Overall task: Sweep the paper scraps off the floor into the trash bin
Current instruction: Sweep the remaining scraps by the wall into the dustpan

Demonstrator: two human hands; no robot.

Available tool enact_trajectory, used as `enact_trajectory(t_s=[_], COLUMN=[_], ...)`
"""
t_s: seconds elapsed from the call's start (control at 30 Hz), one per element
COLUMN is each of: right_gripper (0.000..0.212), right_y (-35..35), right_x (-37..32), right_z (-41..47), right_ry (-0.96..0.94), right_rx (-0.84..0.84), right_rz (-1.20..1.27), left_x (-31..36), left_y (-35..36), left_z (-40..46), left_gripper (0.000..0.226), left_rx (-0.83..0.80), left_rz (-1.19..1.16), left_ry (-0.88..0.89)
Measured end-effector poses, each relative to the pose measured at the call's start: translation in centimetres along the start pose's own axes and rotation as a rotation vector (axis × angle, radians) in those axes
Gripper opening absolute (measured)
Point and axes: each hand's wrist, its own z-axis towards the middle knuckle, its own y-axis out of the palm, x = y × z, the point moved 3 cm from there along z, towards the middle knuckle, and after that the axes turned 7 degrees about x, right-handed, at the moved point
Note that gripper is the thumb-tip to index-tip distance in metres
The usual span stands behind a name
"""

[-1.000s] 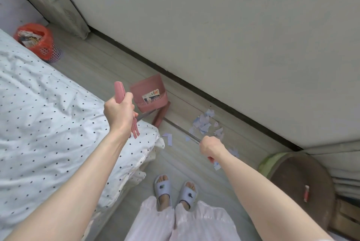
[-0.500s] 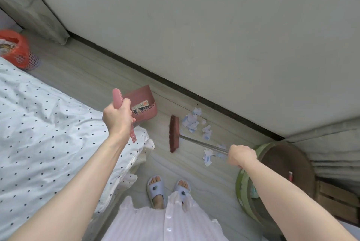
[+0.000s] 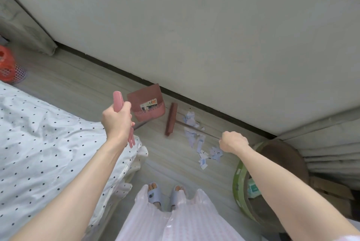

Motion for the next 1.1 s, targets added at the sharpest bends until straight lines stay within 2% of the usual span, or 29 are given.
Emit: enact_trajectory(t_s=[0.27,0.4,0.5,0.63,0.7,0.77,0.8,0.83,0.9,1.1], right_gripper=[0.034,0.032,0.021,0.015,0.029,0.061,0.067,0.060,0.042,0.038], right_y=[2.1,3.3,3.8,4.5,4.6,5.1,5.1,4.8,4.4,5.2], right_x=[-3.5,-1.0,1.6,3.6,4.3,5.3,6.0,6.7,8.2,8.9], right_z=[3.1,2.9,1.9,0.1,-1.2,-2.7,-3.2,-3.8,-5.1,-5.0], right_ry=[0.028,0.120,0.191,0.164,0.181,0.235,0.233,0.197,0.241,0.276], right_rx=[-0.072,-0.124,-0.190,-0.311,-0.388,-0.421,-0.408,-0.394,-0.320,-0.214], right_rz=[0.208,0.268,0.262,0.258,0.194,0.153,0.177,0.186,0.241,0.465], left_x=[-1.0,-1.9,-2.3,-2.4,-2.5,-2.7,-2.8,-2.9,-2.9,-3.1], left_y=[2.5,3.3,3.5,4.0,4.1,4.0,3.9,3.8,3.5,2.4], left_z=[-0.4,-0.8,-1.0,-1.5,-2.0,-2.5,-2.8,-3.1,-3.7,-4.1], left_gripper=[0.029,0.027,0.027,0.028,0.027,0.026,0.027,0.027,0.027,0.024], left_rx=[-0.038,-0.075,-0.092,-0.137,-0.177,-0.206,-0.219,-0.228,-0.230,-0.133], left_rz=[0.114,0.173,0.201,0.221,0.264,0.332,0.357,0.374,0.395,0.319], left_ry=[0.055,0.050,0.030,0.033,0.045,0.076,0.087,0.095,0.106,0.005])
